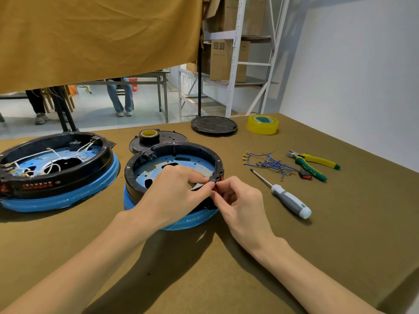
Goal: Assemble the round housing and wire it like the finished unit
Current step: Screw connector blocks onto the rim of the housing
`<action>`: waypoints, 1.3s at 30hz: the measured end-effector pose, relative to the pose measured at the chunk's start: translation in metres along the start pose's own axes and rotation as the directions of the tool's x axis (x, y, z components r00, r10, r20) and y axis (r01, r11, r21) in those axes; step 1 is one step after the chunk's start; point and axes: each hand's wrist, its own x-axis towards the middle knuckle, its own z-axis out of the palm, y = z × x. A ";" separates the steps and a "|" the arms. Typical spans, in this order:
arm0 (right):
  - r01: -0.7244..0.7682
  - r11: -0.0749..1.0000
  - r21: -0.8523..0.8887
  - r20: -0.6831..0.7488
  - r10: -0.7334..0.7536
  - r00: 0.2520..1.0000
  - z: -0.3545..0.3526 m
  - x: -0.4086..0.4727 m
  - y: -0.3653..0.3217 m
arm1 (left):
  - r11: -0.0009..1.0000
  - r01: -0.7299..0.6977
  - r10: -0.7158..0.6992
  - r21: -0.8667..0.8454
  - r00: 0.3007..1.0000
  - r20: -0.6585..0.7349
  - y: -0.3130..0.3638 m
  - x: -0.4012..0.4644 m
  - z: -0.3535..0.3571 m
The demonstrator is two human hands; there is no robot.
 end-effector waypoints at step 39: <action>-0.134 0.988 0.080 -0.018 0.136 0.991 0.000 -0.002 0.005 | 0.987 0.064 -0.040 0.149 0.987 -0.156 0.015 -0.011 0.006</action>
